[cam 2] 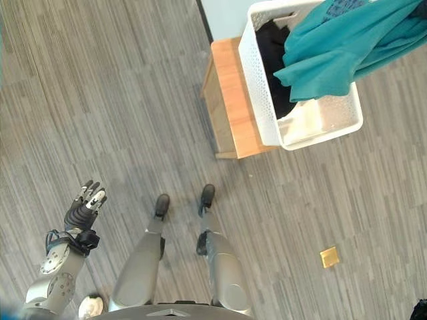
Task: Pick up bed clothes into laundry basket.
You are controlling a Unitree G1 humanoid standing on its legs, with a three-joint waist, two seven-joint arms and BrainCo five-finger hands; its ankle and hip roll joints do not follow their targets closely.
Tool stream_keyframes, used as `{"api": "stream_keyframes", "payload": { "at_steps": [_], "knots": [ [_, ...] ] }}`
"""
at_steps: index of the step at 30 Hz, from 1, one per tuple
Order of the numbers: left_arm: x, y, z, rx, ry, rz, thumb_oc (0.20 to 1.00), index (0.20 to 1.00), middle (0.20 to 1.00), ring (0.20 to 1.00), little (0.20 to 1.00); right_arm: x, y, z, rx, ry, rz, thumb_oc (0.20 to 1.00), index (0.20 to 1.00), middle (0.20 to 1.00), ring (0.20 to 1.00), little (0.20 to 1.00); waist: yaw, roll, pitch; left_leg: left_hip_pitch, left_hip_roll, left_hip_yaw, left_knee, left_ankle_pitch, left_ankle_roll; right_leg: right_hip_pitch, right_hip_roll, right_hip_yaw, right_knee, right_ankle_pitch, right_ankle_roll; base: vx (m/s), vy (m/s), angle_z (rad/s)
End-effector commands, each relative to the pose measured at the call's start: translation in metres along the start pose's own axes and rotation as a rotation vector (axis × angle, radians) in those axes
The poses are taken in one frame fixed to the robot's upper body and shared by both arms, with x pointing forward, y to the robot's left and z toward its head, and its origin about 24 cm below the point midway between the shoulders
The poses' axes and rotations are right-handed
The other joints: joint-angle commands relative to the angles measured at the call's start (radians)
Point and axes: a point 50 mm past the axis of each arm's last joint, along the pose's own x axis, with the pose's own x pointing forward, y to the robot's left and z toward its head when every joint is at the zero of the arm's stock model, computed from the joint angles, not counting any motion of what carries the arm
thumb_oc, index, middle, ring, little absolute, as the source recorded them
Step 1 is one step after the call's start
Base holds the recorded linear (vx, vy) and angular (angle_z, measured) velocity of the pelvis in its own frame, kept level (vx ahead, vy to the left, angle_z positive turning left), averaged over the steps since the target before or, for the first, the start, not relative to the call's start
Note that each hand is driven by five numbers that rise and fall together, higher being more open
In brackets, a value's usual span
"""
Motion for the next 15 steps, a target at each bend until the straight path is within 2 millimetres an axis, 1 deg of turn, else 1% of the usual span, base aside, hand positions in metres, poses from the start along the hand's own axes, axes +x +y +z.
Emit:
{"api": "stream_keyframes", "payload": {
  "at_steps": [1, 2, 3, 5, 8, 9, 10, 11, 12, 15],
  "knots": [
    [-0.001, 0.002, 0.03, 0.032, -0.141, -0.001, 1.0, 1.0, 1.0, 1.0, 1.0, -0.004, -0.034, -0.02, 0.083, 0.08, -0.125, 0.2, 0.2, 0.2, 0.2, 0.2, 0.006, 0.014, 0.016, -0.001, 0.037, 0.077, -0.136, 0.145, -0.029, 0.101, -0.031, -0.007, 0.013, -0.119, 0.099, 0.0, 0.0, 0.0],
    [0.0, 0.002, 0.031, 0.035, -0.141, -0.001, 1.0, 1.0, 1.0, 1.0, 1.0, -0.005, -0.033, -0.021, 0.085, 0.082, -0.124, 0.2, 0.2, 0.2, 0.2, 0.2, 0.007, 0.012, 0.016, -0.002, 0.037, 0.077, -0.136, 0.145, -0.03, 0.1, -0.031, -0.007, 0.013, -0.119, 0.099, 0.0, 0.0, 0.0],
    [0.001, -0.001, 0.032, 0.032, -0.15, -0.009, 1.0, 1.0, 1.0, 1.0, 1.0, -0.003, -0.023, -0.007, 0.092, 0.028, -0.093, 0.2, 0.2, 0.2, 0.2, 0.2, 0.009, 0.012, 0.027, -0.012, 0.036, 0.077, -0.136, 0.146, -0.031, 0.09, -0.029, -0.007, 0.013, -0.116, 0.099, 0.0, 0.0, 0.0],
    [0.004, -0.004, 0.036, 0.051, -0.16, -0.03, 1.0, 1.0, 1.0, 1.0, 1.0, 0.001, -0.011, -0.001, 0.077, 0.022, -0.041, 0.2, 0.2, 0.2, 0.2, 0.2, 0.02, 0.01, 0.039, -0.025, 0.036, 0.075, -0.136, 0.15, -0.033, 0.077, -0.027, -0.009, 0.013, -0.111, 0.099, -0.02, -0.021, -0.02],
    [0.006, -0.007, 0.04, 0.054, -0.175, -0.044, 1.0, 1.0, 1.0, 1.0, 1.0, 0.007, -0.007, 0.005, 0.061, 0.012, -0.011, 0.2, 0.2, 0.2, 0.2, 0.2, 0.023, 0.012, 0.046, -0.032, 0.036, 0.074, -0.136, 0.153, -0.035, 0.068, -0.027, -0.007, 0.013, -0.106, 0.1, 0.0, 0.0, 0.0],
    [0.006, -0.008, 0.042, 0.053, -0.182, -0.045, 1.0, 1.0, 1.0, 1.0, 1.0, 0.008, -0.003, 0.008, 0.06, 0.01, 0.011, 0.2, 0.2, 0.2, 0.2, 0.2, 0.026, 0.013, 0.049, -0.035, 0.036, 0.074, -0.136, 0.155, -0.036, 0.067, -0.026, -0.008, 0.013, -0.106, 0.101, 0.0, 0.0, 0.0],
    [0.007, -0.008, 0.044, 0.047, -0.194, -0.041, 1.0, 1.0, 1.0, 1.0, 1.0, 0.013, 0.008, 0.02, 0.079, -0.019, 0.083, 0.2, 0.2, 0.2, 0.2, 0.2, 0.03, 0.015, 0.052, -0.037, 0.035, 0.075, -0.136, 0.155, -0.037, 0.066, -0.025, -0.006, 0.013, -0.105, 0.101, 0.0, 0.0, 0.0],
    [0.007, -0.008, 0.044, 0.046, -0.194, -0.04, 1.0, 1.0, 1.0, 1.0, 1.0, 0.013, 0.008, 0.02, 0.078, -0.02, 0.083, 0.2, 0.2, 0.2, 0.2, 0.2, 0.028, 0.015, 0.052, -0.037, 0.035, 0.075, -0.136, 0.155, -0.037, 0.065, -0.025, -0.006, 0.013, -0.105, 0.101, 0.0, 0.0, 0.0],
    [0.009, -0.008, 0.046, 0.045, -0.199, -0.043, 1.0, 1.0, 1.0, 1.0, 1.0, 0.015, 0.014, 0.028, 0.115, -0.043, 0.116, 1.0, 1.0, 1.0, 1.0, 1.0, 0.031, 0.014, 0.053, -0.036, 0.034, 0.074, -0.136, 0.154, -0.036, 0.065, -0.024, -0.003, 0.013, -0.104, 0.1, 0.0, 0.0, 0.0],
    [0.01, -0.009, 0.048, 0.047, -0.206, -0.05, 1.0, 1.0, 1.0, 1.0, 1.0, 0.017, 0.02, 0.032, 0.122, -0.05, 0.171, 1.0, 1.0, 1.0, 1.0, 1.0, 0.034, 0.015, 0.053, -0.035, 0.035, 0.075, -0.136, 0.154, -0.036, 0.066, -0.025, -0.003, 0.013, -0.103, 0.1, 0.0, 0.0, 0.0]
  ]
}}
